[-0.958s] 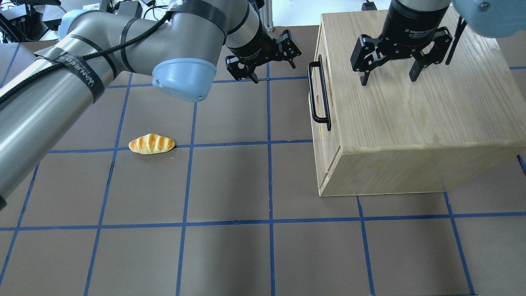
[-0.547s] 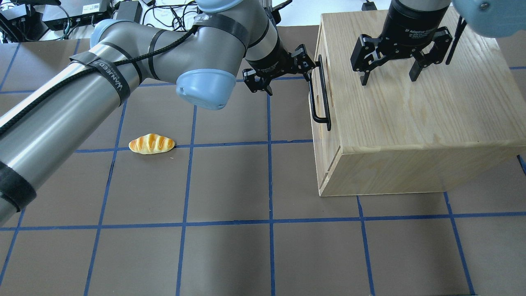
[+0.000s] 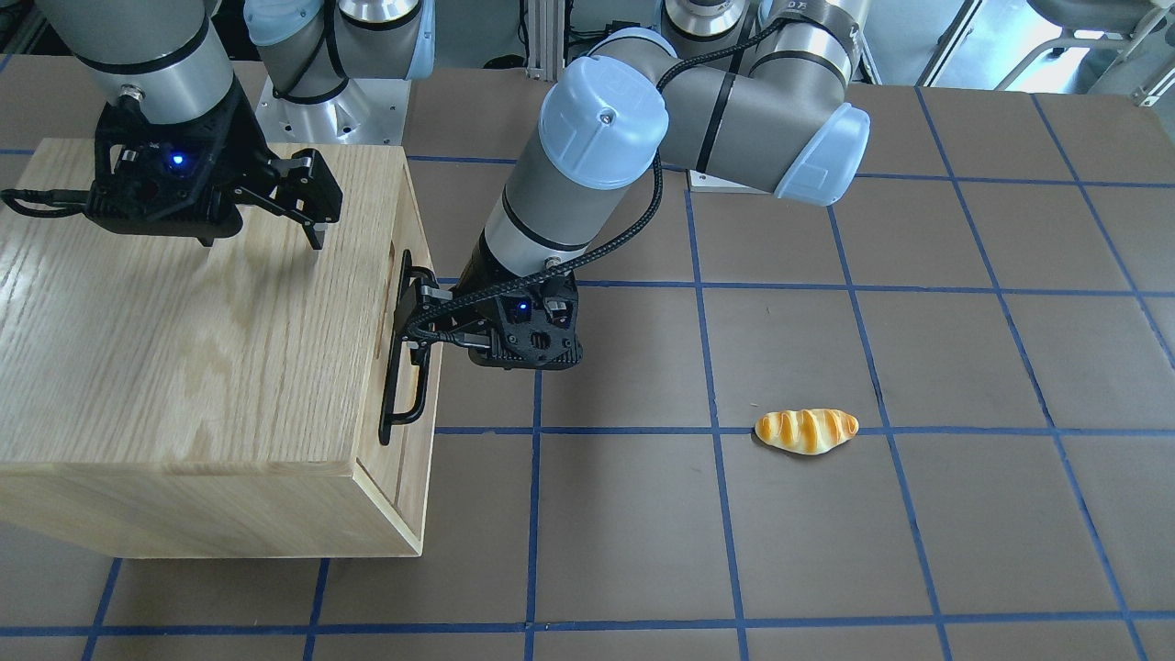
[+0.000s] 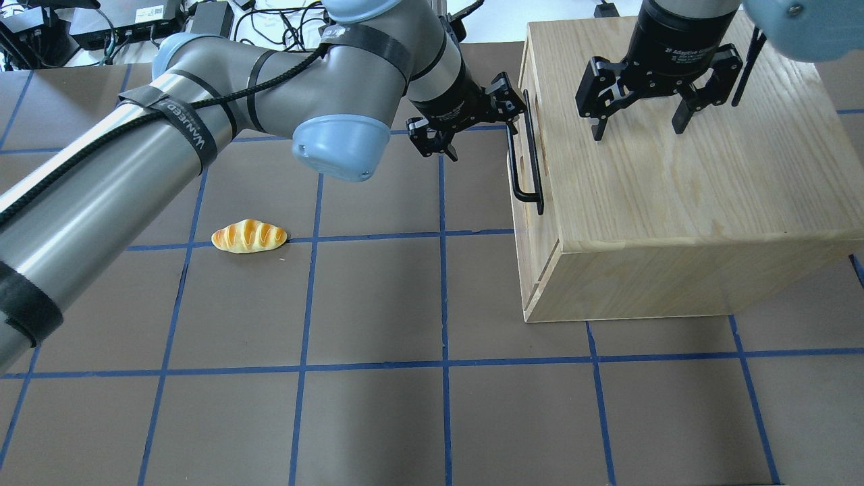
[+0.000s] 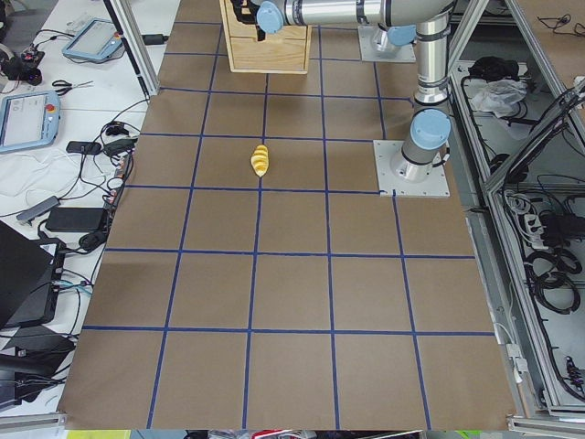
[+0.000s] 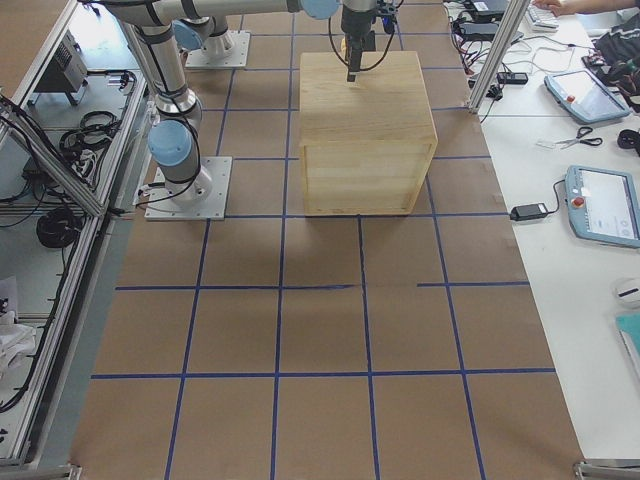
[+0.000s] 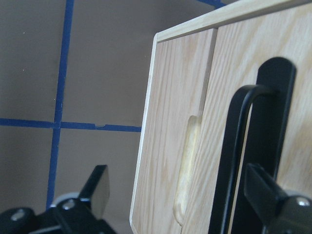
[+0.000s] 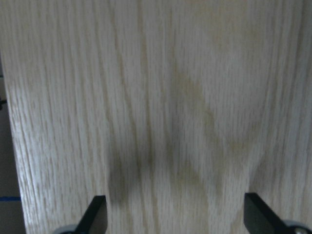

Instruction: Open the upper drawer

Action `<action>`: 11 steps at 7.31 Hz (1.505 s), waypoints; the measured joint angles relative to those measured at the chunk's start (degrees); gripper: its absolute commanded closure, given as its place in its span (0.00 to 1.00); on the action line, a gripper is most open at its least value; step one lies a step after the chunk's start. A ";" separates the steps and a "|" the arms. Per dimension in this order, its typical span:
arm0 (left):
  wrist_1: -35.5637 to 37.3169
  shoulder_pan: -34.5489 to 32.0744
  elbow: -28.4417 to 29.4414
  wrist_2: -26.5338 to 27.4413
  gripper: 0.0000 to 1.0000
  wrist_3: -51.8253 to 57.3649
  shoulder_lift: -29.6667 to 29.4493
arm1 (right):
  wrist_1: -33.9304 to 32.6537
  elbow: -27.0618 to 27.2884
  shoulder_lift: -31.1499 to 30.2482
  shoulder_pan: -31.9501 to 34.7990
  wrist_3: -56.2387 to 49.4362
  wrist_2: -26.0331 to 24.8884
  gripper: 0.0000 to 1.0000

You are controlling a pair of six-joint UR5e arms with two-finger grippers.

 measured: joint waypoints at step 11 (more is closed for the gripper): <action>1.29 -0.68 -1.44 4.40 0.00 9.47 -0.06 | 0.00 -0.02 0.00 -0.03 0.06 0.00 0.00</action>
